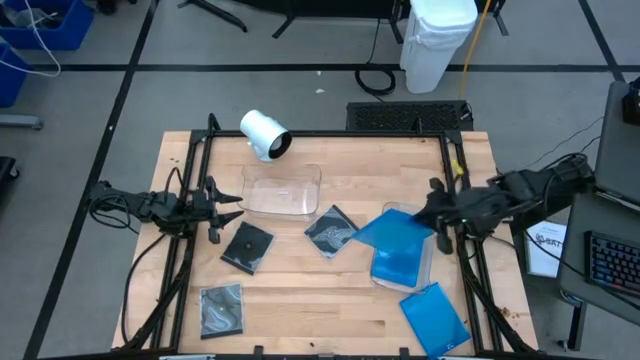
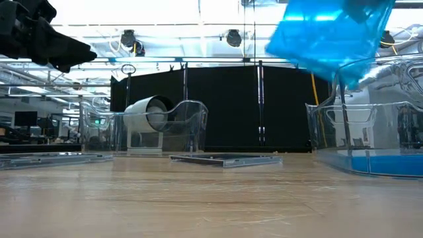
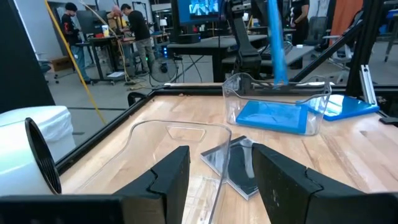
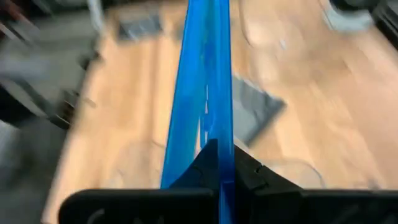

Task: Pick & place jewel cases by type
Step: Put the left blue cd case into the right transparent bin

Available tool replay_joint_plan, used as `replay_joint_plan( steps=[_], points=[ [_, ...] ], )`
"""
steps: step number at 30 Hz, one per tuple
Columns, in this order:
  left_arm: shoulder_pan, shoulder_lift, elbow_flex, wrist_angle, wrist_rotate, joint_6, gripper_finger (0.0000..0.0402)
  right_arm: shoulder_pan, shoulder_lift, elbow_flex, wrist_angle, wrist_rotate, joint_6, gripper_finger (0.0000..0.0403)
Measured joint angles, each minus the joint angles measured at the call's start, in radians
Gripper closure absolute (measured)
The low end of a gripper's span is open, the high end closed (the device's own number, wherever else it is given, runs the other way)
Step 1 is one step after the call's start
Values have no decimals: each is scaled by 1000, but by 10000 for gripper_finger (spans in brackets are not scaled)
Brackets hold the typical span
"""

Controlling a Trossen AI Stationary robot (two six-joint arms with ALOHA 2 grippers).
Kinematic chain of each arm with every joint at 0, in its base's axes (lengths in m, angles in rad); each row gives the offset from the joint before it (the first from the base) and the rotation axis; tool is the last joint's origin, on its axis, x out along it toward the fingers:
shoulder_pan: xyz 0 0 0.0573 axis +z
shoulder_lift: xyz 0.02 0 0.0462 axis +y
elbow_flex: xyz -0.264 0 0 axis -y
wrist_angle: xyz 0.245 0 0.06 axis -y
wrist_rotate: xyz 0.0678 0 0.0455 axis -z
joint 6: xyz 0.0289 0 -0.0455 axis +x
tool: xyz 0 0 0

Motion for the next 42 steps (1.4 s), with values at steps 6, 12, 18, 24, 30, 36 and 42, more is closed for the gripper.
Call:
replay_joint_plan(
  steps=[6, 12, 18, 24, 30, 36, 42],
  points=[
    [0, 0, 0, 0, 0, 0, 222, 0, 176, 178, -268, 22, 82, 403],
    [0, 0, 0, 0, 0, 0, 222, 0, 227, 257, -374, 23, 133, 403],
    [0, 0, 0, 0, 0, 0, 222, 0, 228, 258, -518, 64, 201, 403],
    [0, 0, 0, 0, 0, 0, 222, 0, 228, 224, -554, 99, 248, 403],
    [0, 0, 0, 0, 0, 0, 222, -3, 229, 125, -510, 97, 243, 403],
    [0, 0, 0, 0, 0, 0, 222, -3, 229, 12, -411, 97, 223, 403],
    [0, 0, 0, 0, 0, 0, 222, -3, 226, -49, -338, 108, 216, 403]
  ],
)
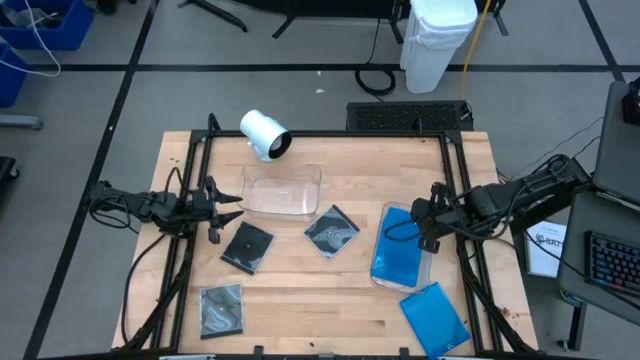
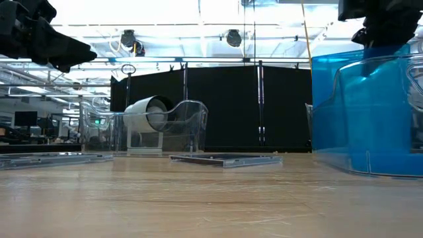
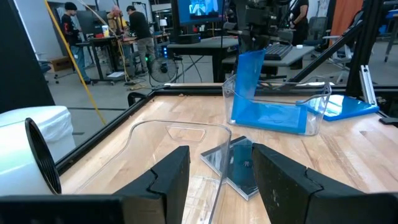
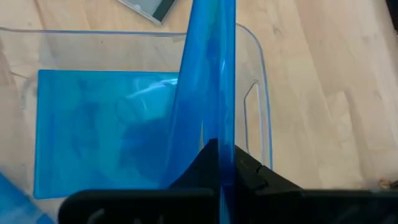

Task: Pick & place jewel cases by type
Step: Put the left blue cd case into the right transparent bin

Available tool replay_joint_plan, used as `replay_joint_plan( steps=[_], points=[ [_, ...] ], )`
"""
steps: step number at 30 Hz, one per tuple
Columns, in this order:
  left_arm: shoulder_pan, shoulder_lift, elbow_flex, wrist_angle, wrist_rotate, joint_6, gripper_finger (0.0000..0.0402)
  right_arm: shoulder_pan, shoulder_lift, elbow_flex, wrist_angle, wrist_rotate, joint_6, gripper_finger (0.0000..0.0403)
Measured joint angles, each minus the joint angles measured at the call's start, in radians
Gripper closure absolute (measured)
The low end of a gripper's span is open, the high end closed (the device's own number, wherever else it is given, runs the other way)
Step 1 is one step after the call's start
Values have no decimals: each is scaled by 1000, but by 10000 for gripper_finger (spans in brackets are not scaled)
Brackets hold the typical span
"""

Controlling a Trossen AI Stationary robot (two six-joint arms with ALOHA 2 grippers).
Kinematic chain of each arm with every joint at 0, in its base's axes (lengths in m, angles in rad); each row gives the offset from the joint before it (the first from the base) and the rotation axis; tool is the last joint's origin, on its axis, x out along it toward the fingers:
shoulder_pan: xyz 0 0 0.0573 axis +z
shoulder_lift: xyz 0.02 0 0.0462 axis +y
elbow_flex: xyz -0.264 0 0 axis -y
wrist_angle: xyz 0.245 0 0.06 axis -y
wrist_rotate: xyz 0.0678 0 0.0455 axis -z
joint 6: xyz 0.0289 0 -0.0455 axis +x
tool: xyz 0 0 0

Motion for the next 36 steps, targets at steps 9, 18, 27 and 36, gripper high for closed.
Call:
replay_joint_plan(
  steps=[9, 18, 27, 36],
  points=[
    [0, 0, 0, 0, 0, 0, 222, 0, 2, -23, 93, -31, 40, 387],
    [0, 0, 0, 0, 0, 0, 222, -1, 2, -25, 105, -126, 103, 316],
    [0, 0, 0, 0, 0, 0, 222, -1, 3, -26, 102, -154, 163, 242],
    [0, 0, 0, 0, 0, 0, 222, -1, -2, -26, 108, -299, 225, 211]
  ],
)
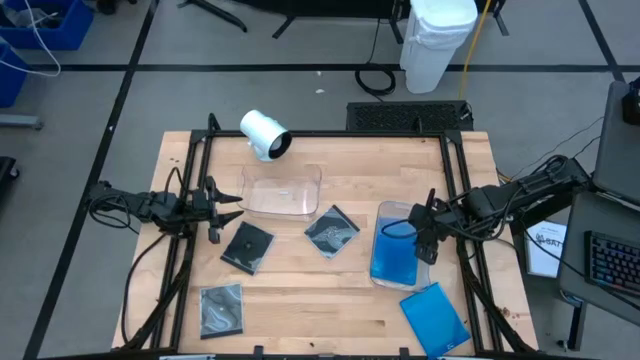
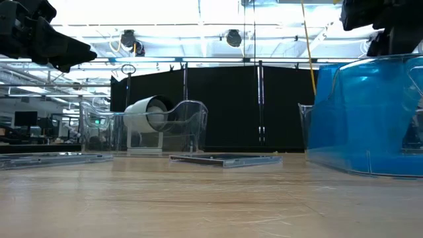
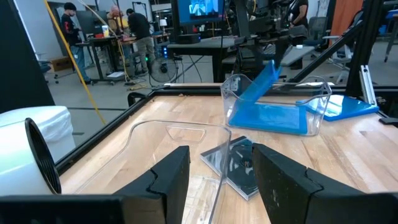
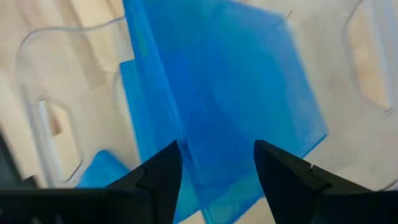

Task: Pick & place jewel cases by type
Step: Put the left blue cd case into the right transparent bin

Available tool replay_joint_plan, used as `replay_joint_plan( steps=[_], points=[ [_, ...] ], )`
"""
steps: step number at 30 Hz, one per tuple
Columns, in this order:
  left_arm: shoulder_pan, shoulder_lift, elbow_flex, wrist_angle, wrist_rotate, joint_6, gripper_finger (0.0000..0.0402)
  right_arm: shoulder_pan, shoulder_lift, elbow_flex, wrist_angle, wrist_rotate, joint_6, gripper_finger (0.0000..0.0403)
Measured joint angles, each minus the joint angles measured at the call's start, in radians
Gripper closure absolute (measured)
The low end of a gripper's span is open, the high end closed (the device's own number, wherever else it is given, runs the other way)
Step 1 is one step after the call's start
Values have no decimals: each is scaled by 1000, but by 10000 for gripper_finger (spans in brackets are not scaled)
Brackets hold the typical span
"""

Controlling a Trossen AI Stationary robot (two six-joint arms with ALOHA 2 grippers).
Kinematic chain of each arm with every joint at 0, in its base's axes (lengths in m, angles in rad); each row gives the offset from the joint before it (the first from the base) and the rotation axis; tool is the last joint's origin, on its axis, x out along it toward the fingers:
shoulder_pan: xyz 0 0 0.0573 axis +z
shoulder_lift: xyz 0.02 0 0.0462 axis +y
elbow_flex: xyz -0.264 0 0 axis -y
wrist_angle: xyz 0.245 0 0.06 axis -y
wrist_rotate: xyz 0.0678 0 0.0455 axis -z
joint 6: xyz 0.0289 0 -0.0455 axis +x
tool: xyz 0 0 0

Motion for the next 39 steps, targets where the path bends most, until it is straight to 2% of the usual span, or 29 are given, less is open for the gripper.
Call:
replay_joint_plan(
  steps=[7, 10, 14, 17, 19, 23, 24, 32, 36, 39],
  points=[
    [0, 0, 0, 0, 0, 0, 222, 0, 0, 0, 78, -150, 24, 219],
    [0, 0, 0, 0, 0, 0, 222, 0, 0, 0, 123, -168, 18, 219],
    [0, 0, 0, 0, 0, 0, 222, 0, 4, 0, 137, -126, -35, 222],
    [0, 0, 0, 0, 0, 0, 222, 1, 20, 0, 137, -74, -79, 240],
    [0, 0, 0, 0, 0, 0, 222, 9, 44, 0, 136, -49, -112, 268],
    [0, 0, 0, 0, 0, 0, 222, 38, 120, 0, 136, -22, -174, 372],
    [0, 0, 0, 0, 0, 0, 222, 45, 141, 0, 135, -12, -189, 387],
    [0, 0, 0, 0, 0, 0, 222, 74, 292, 0, 94, 79, -165, 402],
    [0, 0, 0, 0, 0, 0, 222, 74, 390, 0, 104, 76, -163, 402],
    [0, 0, 0, 0, 0, 0, 222, 67, 475, 0, 110, 24, -168, 403]
  ],
)
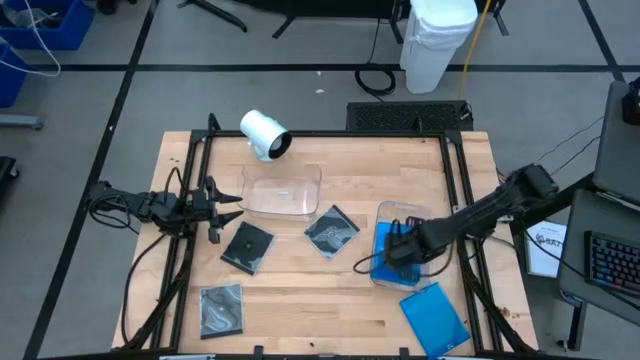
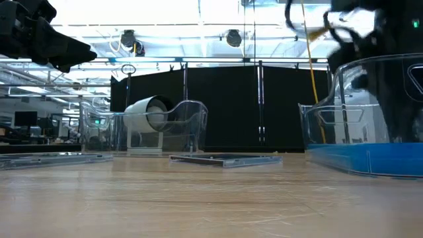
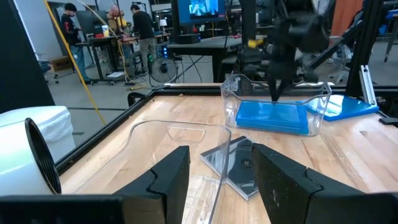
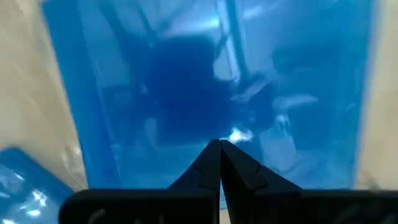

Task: Pick & place jewel cases by type
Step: Put the left blue cd case into the right transparent bin

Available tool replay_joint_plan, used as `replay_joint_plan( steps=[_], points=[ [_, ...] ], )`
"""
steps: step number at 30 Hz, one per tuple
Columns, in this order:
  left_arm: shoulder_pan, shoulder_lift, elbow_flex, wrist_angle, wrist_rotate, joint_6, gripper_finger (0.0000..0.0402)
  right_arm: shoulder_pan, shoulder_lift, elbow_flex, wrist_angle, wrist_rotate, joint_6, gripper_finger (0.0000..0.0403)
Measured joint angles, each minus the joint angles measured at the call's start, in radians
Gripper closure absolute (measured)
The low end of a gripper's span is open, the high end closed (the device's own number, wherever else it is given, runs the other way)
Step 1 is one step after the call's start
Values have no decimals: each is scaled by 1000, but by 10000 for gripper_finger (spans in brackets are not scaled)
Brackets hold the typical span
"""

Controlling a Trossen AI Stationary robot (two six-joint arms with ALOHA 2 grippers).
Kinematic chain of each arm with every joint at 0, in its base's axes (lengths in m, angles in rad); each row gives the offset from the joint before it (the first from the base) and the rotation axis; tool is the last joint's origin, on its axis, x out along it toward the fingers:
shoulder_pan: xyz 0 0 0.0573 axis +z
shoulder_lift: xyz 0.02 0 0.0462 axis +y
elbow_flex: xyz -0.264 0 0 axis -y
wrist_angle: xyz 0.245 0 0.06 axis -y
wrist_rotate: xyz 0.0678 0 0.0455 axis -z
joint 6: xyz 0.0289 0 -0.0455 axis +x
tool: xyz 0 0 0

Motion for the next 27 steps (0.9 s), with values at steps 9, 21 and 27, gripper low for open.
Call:
replay_joint_plan(
  steps=[9, 21, 27],
  points=[
    [0, 0, 0, 0, 0, 0, 222, -43, 210, 5, 22, -157, -49, 403],
    [0, 0, 0, 0, 0, 0, 222, -50, 166, 2, 87, -143, -40, 403],
    [0, 0, 0, 0, 0, 0, 222, -20, -16, -9, 63, 22, 16, 403]
  ],
)
